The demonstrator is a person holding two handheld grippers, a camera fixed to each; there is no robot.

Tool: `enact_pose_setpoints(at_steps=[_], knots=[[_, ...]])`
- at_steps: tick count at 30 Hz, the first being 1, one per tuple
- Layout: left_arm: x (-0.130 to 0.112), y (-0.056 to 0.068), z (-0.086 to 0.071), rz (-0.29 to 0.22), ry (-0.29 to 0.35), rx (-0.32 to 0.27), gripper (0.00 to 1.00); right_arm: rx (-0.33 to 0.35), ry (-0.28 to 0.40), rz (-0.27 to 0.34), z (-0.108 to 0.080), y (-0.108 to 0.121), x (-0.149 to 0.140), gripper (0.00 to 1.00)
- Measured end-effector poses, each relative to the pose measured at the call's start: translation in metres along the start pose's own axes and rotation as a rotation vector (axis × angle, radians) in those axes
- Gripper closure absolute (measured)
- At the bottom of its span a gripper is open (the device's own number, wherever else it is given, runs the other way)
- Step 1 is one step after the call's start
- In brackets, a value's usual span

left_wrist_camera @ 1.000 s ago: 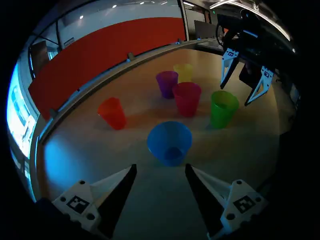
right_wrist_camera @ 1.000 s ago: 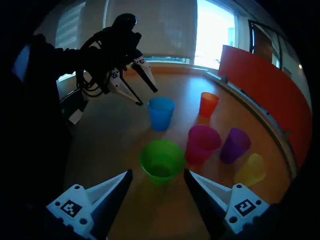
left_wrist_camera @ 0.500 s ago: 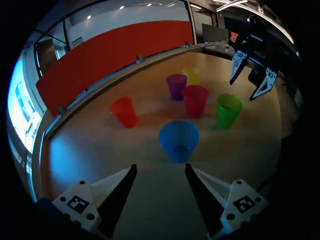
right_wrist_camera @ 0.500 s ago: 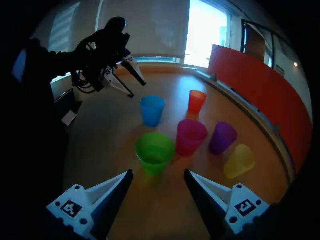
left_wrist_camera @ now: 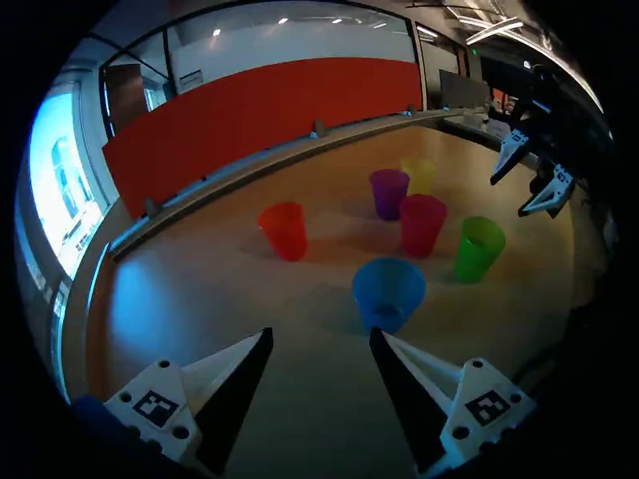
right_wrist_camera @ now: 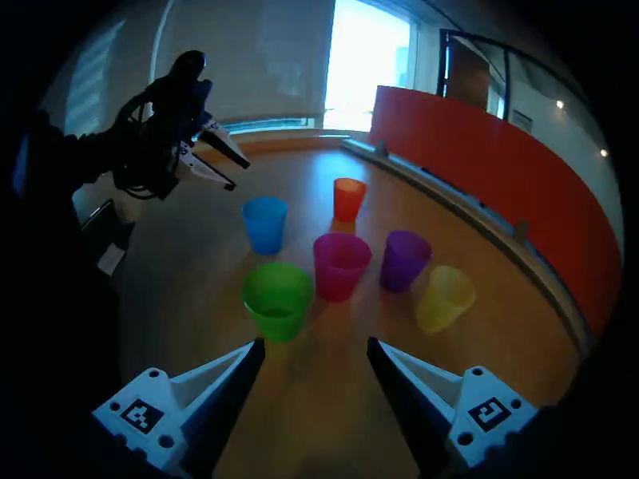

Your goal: Pour water

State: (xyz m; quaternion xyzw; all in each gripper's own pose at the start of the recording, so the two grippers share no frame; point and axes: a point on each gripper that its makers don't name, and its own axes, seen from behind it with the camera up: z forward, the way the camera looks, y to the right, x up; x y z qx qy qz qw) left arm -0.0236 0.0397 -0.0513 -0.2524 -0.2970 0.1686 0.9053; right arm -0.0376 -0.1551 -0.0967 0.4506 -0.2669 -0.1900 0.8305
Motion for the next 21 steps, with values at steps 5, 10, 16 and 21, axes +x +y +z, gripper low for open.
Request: enact_pose_setpoints(at_steps=[5,10,16,21], knots=[[0.003,-0.004,-0.004,-0.036,0.035,0.017,0.1,-0.064,0.007,0.053,-0.006,0.01,-0.001,0.01],[0.009,-0.008,-0.01,-0.068,0.083,0.04,0.11,-0.115,0.023,0.087,-0.012,0.018,0.003,0.01],[0.016,-0.017,-0.016,-0.105,0.136,0.078,0.1,-0.164,0.03,0.11,-0.021,0.024,0.005,0.0],[0.018,-0.031,-0.022,-0.126,0.161,0.121,0.11,-0.209,0.033,0.125,-0.03,0.031,0.007,0.01]])
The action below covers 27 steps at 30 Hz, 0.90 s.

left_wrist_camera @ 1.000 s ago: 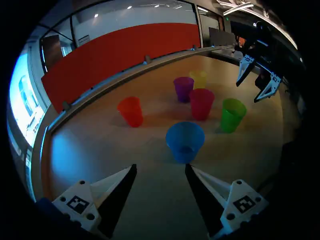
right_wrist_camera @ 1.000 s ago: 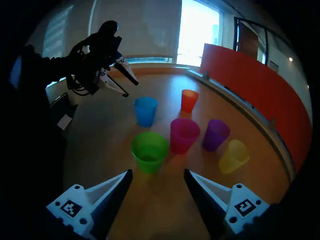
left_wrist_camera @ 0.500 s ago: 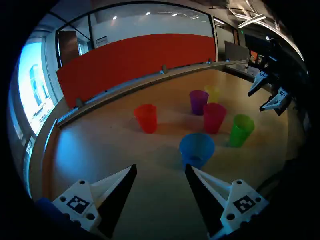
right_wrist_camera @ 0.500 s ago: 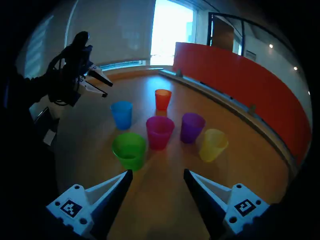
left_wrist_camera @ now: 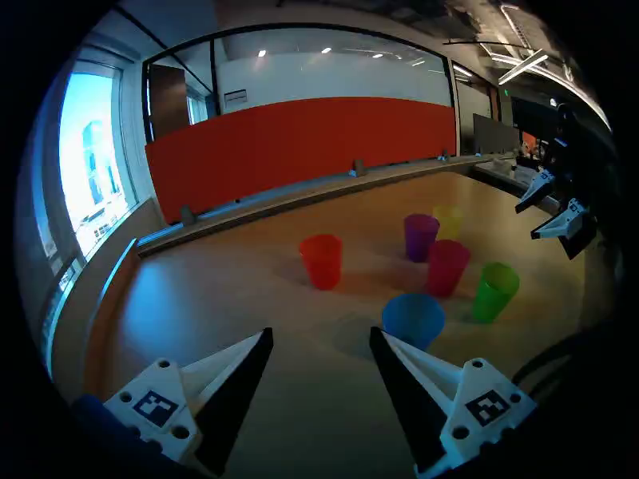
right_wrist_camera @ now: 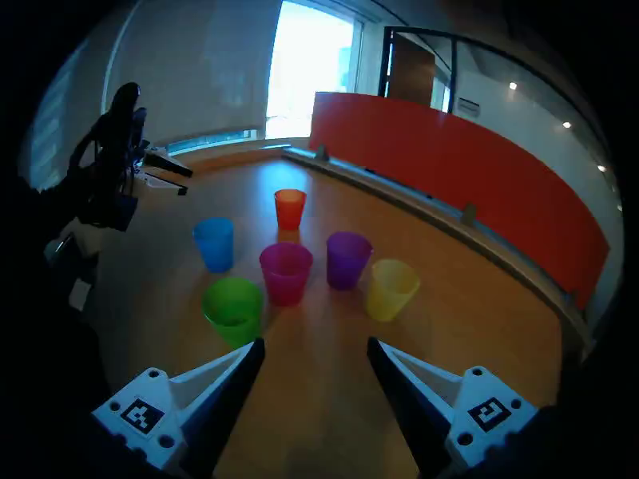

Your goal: Pour water

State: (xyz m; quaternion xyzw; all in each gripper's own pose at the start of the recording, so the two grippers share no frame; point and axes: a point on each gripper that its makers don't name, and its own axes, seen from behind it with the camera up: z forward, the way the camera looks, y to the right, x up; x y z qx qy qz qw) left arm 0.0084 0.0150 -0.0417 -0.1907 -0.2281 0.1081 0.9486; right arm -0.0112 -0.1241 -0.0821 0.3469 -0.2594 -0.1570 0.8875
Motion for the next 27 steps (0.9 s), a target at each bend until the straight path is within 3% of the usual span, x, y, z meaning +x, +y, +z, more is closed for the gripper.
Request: enact_pose_setpoints(at_steps=[9,27], knots=[[0.015,-0.021,-0.008,-0.023,0.055,0.069,0.1,-0.071,0.027,0.066,-0.007,0.012,0.01,0.01],[0.032,-0.039,-0.021,-0.112,0.194,0.152,0.1,-0.287,0.197,0.183,-0.014,0.052,0.035,0.01]])
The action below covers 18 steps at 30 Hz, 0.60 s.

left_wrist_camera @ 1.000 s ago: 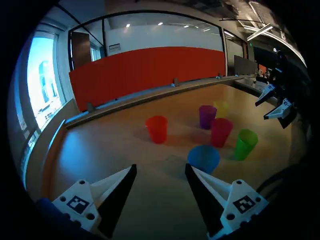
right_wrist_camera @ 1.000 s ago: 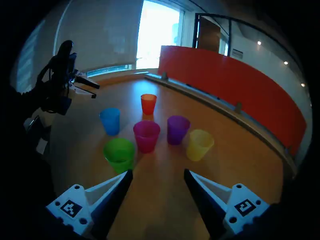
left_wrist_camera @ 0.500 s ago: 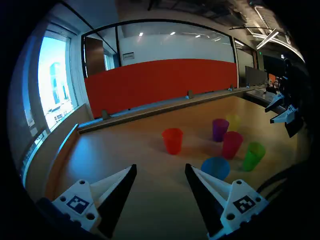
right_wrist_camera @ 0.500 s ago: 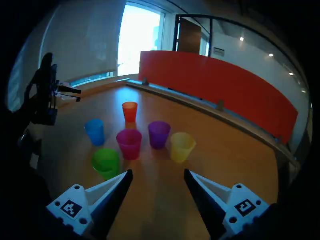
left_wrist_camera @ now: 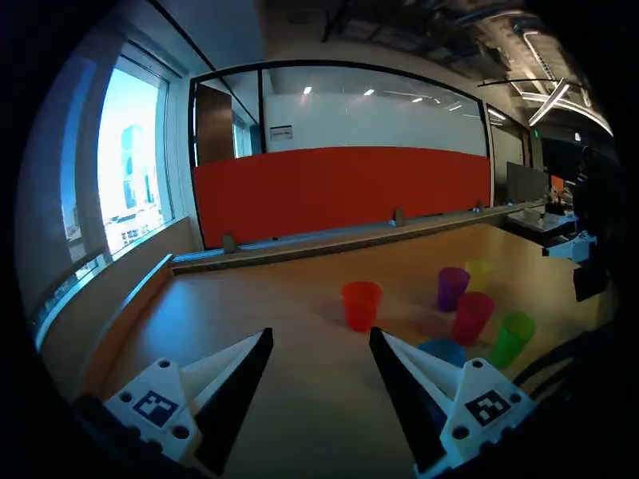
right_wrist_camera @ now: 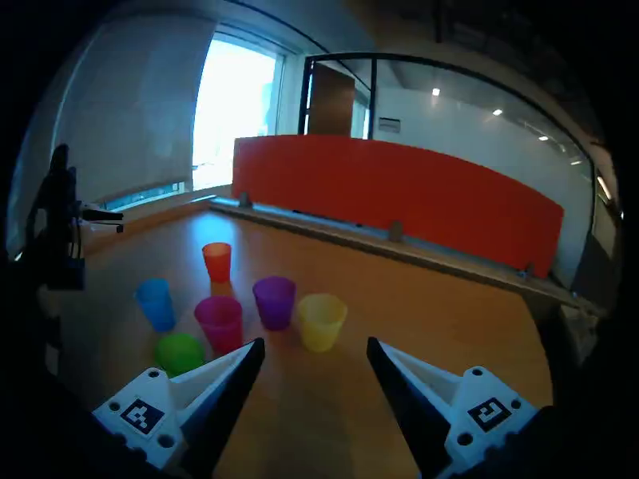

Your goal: Pour water

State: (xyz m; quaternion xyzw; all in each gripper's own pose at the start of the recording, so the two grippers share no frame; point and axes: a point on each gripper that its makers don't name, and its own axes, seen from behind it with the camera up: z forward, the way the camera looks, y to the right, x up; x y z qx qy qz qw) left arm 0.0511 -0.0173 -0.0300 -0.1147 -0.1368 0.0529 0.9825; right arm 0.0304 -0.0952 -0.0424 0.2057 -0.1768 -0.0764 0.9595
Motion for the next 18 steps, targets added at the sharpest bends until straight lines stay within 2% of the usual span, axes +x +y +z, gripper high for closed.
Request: enact_pose_setpoints(at_steps=[9,14,18], knots=[[0.007,0.007,0.005,-0.047,0.048,-0.004,0.11,-0.102,0.116,0.083,0.0,0.02,0.014,0.01],[0.015,0.007,0.006,-0.051,0.084,0.02,0.1,-0.152,0.162,0.093,-0.003,0.027,0.018,0.01],[0.017,0.015,0.01,-0.081,0.113,0.008,0.1,-0.191,0.195,0.097,-0.006,0.037,0.02,0.0]])
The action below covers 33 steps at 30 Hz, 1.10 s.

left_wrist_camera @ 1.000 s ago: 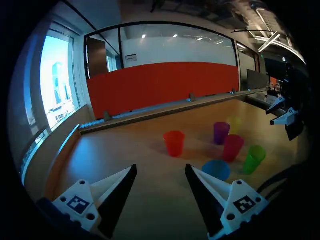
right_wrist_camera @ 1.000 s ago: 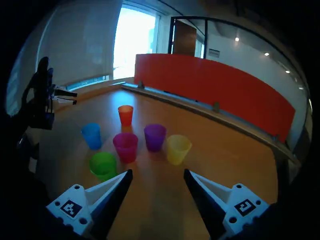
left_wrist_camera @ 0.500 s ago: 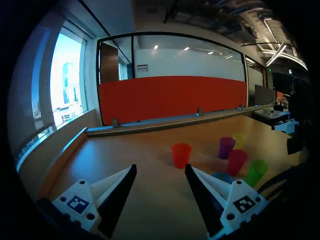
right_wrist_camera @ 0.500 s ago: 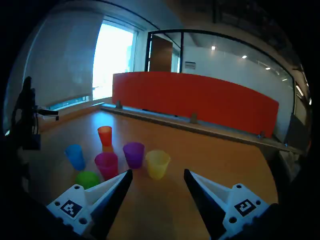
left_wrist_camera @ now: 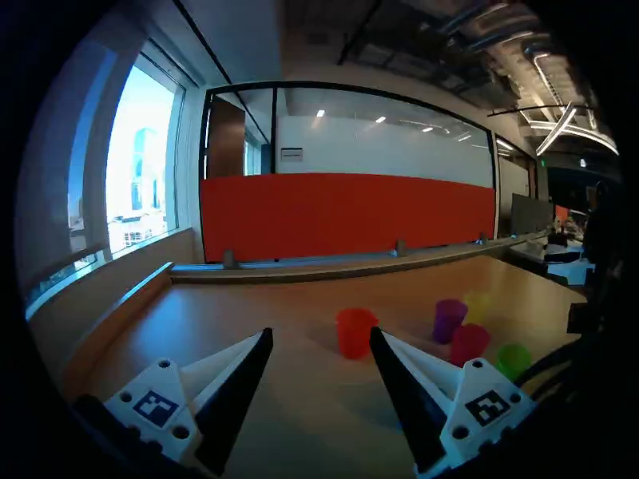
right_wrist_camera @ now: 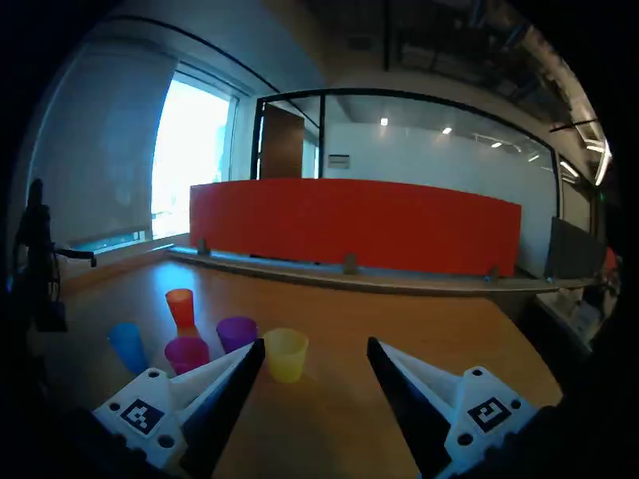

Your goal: Pour water

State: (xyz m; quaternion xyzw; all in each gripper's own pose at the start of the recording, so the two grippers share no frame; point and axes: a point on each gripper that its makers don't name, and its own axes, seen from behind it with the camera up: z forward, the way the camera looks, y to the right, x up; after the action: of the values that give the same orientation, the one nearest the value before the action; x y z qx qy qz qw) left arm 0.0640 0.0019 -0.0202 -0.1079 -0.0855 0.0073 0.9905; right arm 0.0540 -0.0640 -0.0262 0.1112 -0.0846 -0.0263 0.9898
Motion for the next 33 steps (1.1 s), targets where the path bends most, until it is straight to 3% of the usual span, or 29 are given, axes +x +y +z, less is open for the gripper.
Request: enact_pose_setpoints(at_steps=[6,15,26,33], knots=[[0.005,0.004,0.005,-0.014,0.033,0.014,0.1,-0.067,0.077,0.016,-0.006,0.017,0.014,0.01],[0.015,0.004,0.007,-0.019,0.109,0.068,0.11,-0.116,0.181,0.019,-0.015,0.029,0.034,0.01],[0.02,0.003,0.008,-0.04,0.169,0.1,0.11,-0.141,0.2,0.045,-0.012,0.033,0.039,0.01],[0.015,0.001,0.007,-0.039,0.184,0.118,0.11,-0.165,0.192,0.026,-0.01,0.035,0.041,0.01]])
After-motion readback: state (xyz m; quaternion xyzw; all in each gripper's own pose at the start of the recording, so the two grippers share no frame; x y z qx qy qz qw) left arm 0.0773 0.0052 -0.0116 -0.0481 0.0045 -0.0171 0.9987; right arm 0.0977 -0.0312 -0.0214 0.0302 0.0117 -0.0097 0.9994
